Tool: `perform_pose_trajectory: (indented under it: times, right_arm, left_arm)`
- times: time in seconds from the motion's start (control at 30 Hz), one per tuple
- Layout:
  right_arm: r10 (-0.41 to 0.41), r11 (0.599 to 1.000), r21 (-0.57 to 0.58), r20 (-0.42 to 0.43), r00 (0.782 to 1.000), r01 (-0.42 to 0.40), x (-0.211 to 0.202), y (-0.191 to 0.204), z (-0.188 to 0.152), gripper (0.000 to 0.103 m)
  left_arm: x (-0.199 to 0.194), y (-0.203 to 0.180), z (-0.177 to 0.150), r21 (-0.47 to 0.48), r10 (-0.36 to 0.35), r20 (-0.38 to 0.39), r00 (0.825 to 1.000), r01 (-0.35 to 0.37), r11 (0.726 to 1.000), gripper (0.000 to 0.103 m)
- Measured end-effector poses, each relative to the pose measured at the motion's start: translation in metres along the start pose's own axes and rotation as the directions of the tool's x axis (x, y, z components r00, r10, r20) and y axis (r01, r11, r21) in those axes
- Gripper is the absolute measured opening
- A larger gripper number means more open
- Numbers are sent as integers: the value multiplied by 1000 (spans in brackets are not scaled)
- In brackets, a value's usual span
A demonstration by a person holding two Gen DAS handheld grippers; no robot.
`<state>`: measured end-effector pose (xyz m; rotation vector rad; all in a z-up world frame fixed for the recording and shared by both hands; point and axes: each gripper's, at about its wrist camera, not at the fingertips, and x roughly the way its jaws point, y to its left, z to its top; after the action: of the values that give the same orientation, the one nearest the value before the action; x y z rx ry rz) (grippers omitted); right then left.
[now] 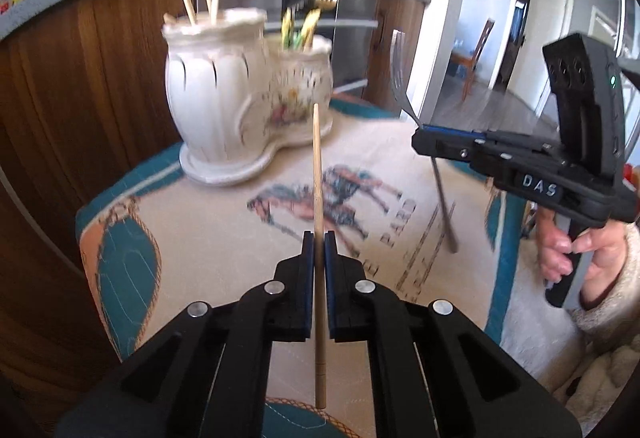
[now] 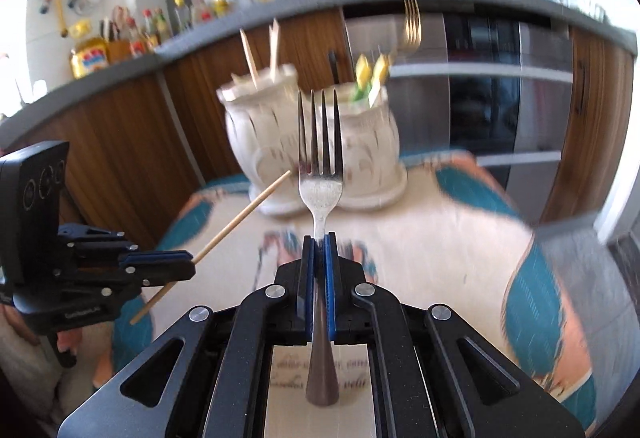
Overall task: Organize utensils
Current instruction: 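Lift and carry the silver fork and the chopstick over the ceramic holder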
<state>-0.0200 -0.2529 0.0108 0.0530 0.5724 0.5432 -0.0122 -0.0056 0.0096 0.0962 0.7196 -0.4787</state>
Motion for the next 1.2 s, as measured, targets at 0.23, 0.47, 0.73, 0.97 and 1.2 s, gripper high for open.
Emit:
perform_pose_trajectory:
  times: [0.23,0.47,0.73,0.97,1.2]
  right_arm:
    - [14,998,-61,191,982,-2,-23,6,18,6]
    - [24,997,-78,284,959,-2,-16,10,60,6]
    - [12,1000,-23,377,926,-3,14,-1,112,6]
    - [-25,999,39,419,908,9,43,-20,135,6]
    - [-48,997,68,393,918,23,68,-38,131,6]
  left_arm:
    - [-29,11,23,-28,-17,200,980,23,999,5]
    - [-44,27,70,-69,13,388,922,15,998,5]
    - [-26,56,126,-167,52,541,839,46,985,5]
    - [4,66,147,-190,104,586,804,11,982,5]
    - [27,72,139,-181,121,603,789,-13,983,5]
